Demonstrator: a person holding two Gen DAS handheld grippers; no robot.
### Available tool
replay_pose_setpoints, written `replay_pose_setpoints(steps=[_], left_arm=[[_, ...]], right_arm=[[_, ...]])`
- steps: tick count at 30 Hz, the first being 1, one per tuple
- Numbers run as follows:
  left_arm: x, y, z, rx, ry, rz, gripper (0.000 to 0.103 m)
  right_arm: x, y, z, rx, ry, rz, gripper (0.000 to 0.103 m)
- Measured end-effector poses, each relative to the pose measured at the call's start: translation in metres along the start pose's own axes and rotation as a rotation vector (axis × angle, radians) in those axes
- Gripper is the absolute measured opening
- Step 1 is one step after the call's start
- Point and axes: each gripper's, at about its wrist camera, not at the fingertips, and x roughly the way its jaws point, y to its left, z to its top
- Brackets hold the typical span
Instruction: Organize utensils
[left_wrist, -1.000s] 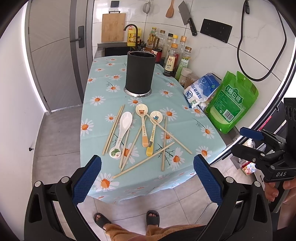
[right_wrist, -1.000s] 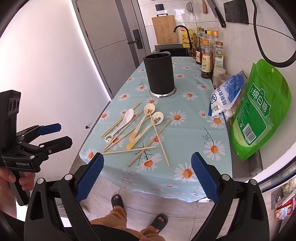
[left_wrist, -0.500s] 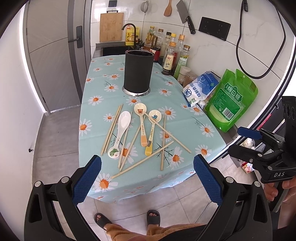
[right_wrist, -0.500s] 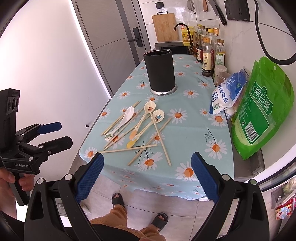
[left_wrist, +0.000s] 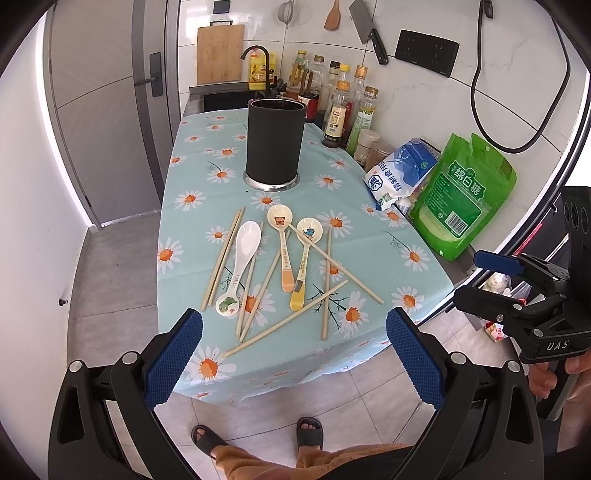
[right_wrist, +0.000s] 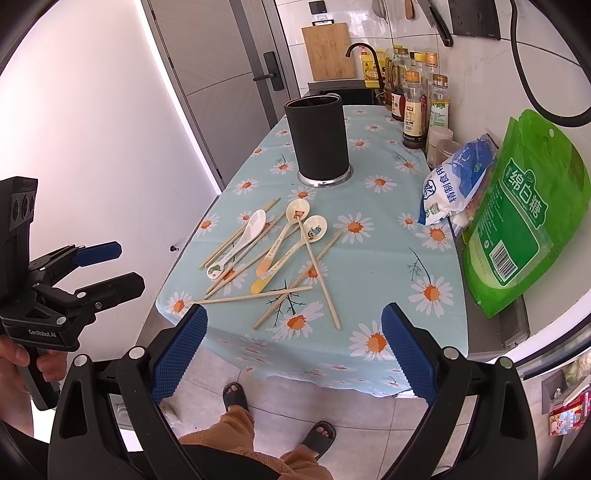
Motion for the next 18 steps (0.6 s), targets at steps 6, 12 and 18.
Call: replay_pose_setpoints(steps=[6,12,18], left_arm=[[0.0004,0.0003,0.0000,0.006,0.001,0.003,0.097],[0.0029,0.0002,-0.0009,0.027,0.014,0.011,0.097],[0.0066,-0.0019,-0.0025,0.067,0.033,0.011,0.097]], right_arm=[[0.0012,-0.0007,0.0000,0.004,0.006,0.000,0.094],[0.0024,-0.0016,-0.0005,0.009,0.010,0.008,0.094],[0.0073,-0.0025,-0.0023,0.022,0.024,0.016,0.094]])
